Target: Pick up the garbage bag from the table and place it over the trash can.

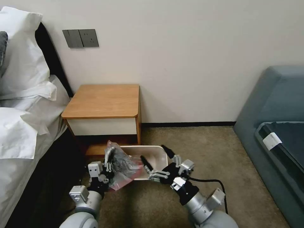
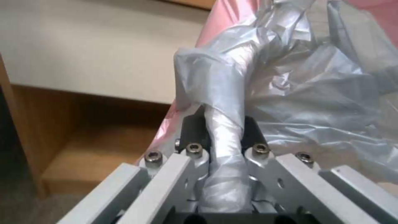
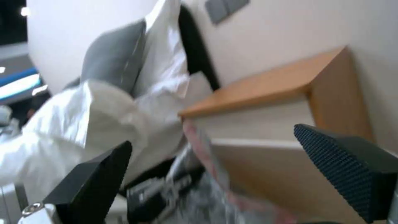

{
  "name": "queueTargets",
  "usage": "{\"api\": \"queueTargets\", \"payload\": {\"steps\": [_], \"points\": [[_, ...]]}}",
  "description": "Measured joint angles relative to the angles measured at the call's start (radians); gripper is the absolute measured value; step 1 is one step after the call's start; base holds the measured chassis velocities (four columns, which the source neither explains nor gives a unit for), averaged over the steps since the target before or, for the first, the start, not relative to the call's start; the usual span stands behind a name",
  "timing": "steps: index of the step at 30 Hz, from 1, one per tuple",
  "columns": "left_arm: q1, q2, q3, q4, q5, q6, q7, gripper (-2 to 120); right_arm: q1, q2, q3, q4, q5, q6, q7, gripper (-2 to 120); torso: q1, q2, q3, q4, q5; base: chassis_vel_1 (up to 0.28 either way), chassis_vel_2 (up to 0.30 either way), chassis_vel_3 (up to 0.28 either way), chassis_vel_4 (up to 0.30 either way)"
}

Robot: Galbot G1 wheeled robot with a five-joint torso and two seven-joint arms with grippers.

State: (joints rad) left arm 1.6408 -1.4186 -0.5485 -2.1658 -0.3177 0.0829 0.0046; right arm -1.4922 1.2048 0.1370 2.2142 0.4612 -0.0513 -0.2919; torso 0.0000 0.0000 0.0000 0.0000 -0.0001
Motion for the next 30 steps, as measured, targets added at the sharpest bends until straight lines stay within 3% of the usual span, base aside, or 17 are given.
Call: {"api": "queueTargets", "payload": {"steps": [8, 19, 28, 30], "points": [[0.0, -0.004, 0.003, 0.018, 0.067, -0.051, 0.029, 4, 0.198, -0.061, -0.101, -0.101, -0.001, -0.075, 0.022, 100, 0.0, 0.0, 0.0, 0.0, 0.0001, 0.0, 0.0, 0.0, 0.0], [0.006, -0.002, -0.008, 0.012, 0.068, -0.077, 0.086, 4, 0.332, -0.052, -0.225, -0.192, 0.045, -0.114, 0.061, 99, 0.0, 0.0, 0.0, 0.0, 0.0, 0.0, 0.0, 0.0, 0.0], [0.012, -0.006, -0.014, 0.012, 0.071, -0.099, 0.117, 4, 0.361, -0.049, -0.24, -0.229, 0.053, -0.125, 0.083, 69, 0.0, 0.0, 0.0, 0.0, 0.0, 0.0, 0.0, 0.0, 0.0], [0.012, -0.007, -0.015, 0.014, 0.071, -0.103, 0.119, 4, 0.352, -0.046, -0.239, -0.231, 0.051, -0.125, 0.084, 58, 0.0, 0.0, 0.0, 0.0, 0.0, 0.0, 0.0, 0.0, 0.0]]}}
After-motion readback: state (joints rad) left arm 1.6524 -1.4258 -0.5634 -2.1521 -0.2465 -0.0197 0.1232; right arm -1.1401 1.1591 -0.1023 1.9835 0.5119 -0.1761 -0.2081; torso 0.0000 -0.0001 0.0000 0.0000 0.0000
